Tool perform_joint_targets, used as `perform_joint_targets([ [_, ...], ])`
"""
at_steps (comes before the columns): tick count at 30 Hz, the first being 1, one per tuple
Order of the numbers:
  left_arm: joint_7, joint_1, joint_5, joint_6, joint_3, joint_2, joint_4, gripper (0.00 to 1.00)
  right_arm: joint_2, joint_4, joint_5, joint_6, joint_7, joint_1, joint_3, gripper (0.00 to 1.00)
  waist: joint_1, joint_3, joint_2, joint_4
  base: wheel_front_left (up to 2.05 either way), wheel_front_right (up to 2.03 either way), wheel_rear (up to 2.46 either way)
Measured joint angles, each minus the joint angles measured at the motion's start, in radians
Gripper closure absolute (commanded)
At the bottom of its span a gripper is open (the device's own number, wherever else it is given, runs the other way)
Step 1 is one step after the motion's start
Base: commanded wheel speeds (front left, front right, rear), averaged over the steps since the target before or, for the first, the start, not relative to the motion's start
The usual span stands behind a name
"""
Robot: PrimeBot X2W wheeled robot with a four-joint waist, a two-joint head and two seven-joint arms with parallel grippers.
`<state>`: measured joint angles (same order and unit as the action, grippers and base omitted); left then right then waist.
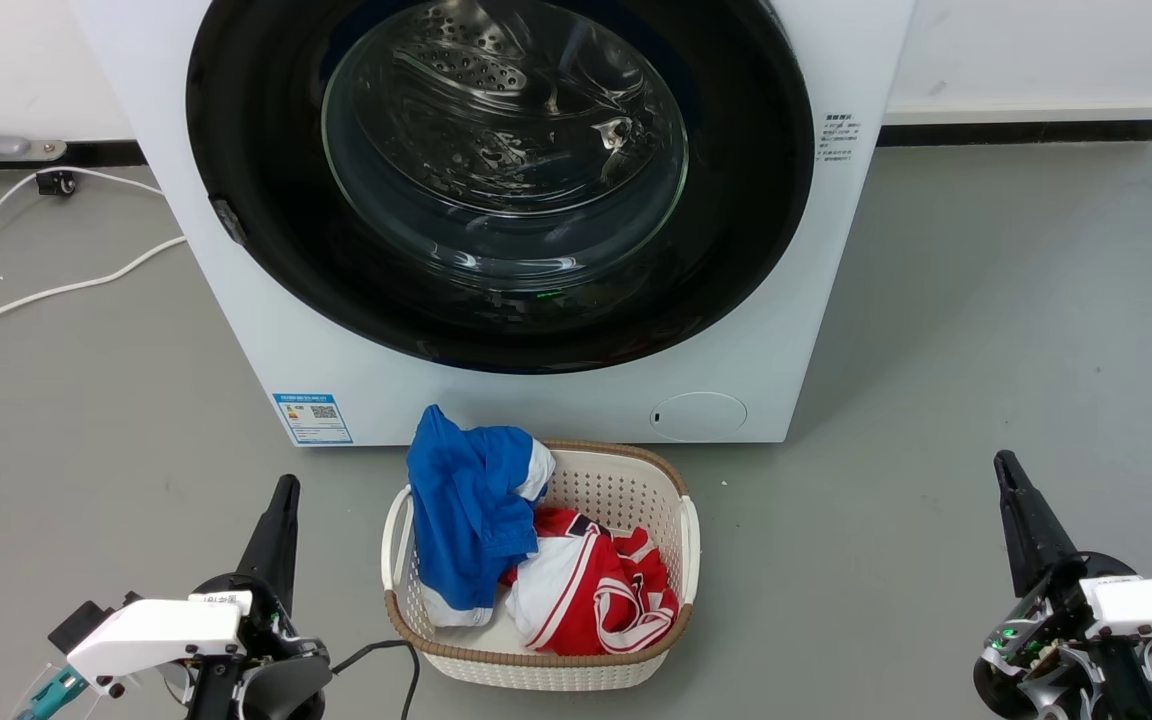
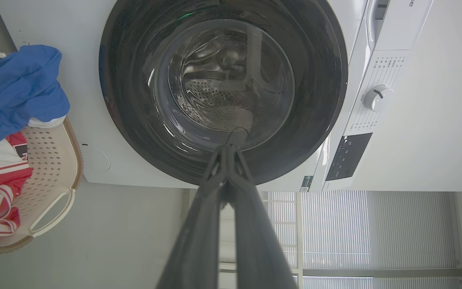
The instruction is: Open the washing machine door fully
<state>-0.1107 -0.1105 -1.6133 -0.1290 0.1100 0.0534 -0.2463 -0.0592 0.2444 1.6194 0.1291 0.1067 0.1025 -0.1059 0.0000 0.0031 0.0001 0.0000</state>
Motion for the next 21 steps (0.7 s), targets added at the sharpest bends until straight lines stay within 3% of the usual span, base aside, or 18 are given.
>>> perform_joint_targets([
  [21,-0.001,0.0,0.001,0.0,0.001,-0.001,0.0,1.0,0.001,0.0,-0.001,0.0,0.001,0.0,-0.002,1.0,0.0,0.0,0.0,0.0,0.0,0.0,0.0],
])
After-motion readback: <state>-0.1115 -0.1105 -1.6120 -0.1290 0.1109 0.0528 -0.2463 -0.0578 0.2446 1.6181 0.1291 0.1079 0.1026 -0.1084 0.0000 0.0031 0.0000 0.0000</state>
